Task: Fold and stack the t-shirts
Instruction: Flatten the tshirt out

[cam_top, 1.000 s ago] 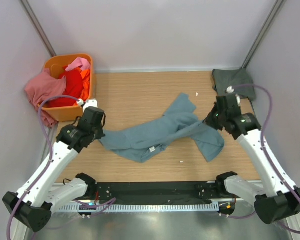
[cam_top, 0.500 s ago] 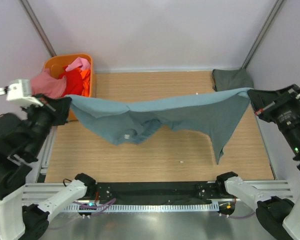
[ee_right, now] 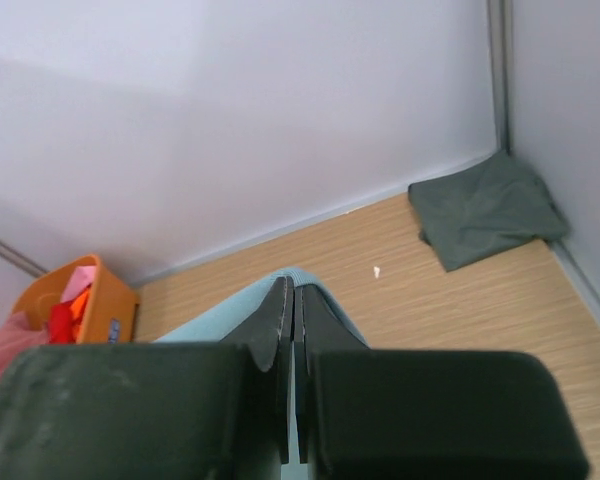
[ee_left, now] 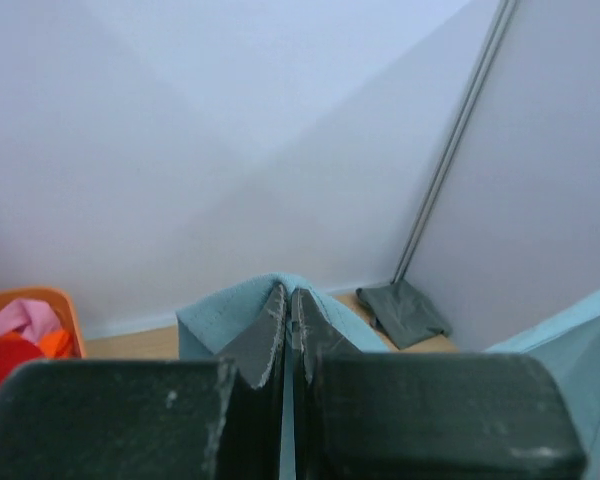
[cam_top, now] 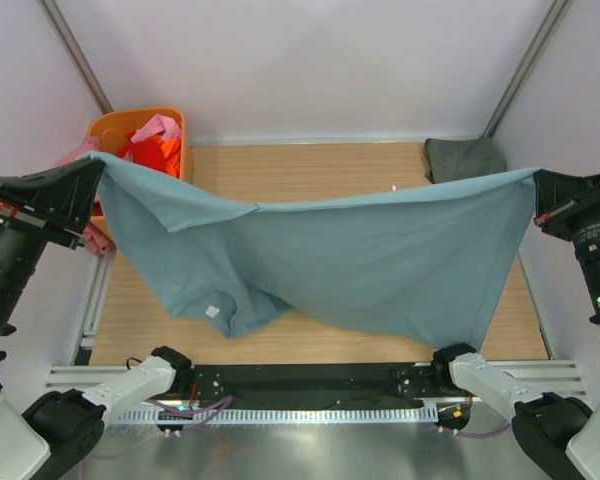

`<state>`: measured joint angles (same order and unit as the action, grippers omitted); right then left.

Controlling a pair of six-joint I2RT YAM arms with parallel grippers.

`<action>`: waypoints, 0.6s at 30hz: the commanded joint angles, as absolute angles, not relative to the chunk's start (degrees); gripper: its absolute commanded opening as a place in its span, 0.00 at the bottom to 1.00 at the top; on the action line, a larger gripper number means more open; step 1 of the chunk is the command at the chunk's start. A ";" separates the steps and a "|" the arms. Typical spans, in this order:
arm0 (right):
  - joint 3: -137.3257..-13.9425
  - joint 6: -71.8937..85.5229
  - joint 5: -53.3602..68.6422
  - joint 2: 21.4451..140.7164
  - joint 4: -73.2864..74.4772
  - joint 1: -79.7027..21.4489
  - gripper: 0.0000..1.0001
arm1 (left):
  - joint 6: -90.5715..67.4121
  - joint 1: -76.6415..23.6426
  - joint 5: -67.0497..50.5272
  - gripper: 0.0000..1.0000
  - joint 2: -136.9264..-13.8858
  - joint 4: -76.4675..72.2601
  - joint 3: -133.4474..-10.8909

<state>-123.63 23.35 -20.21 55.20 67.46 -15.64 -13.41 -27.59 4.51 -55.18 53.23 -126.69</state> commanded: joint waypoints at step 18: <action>-126.82 7.29 -21.80 46.05 36.12 -16.61 0.01 | -6.76 -26.81 -12.92 0.00 -54.05 27.51 -132.80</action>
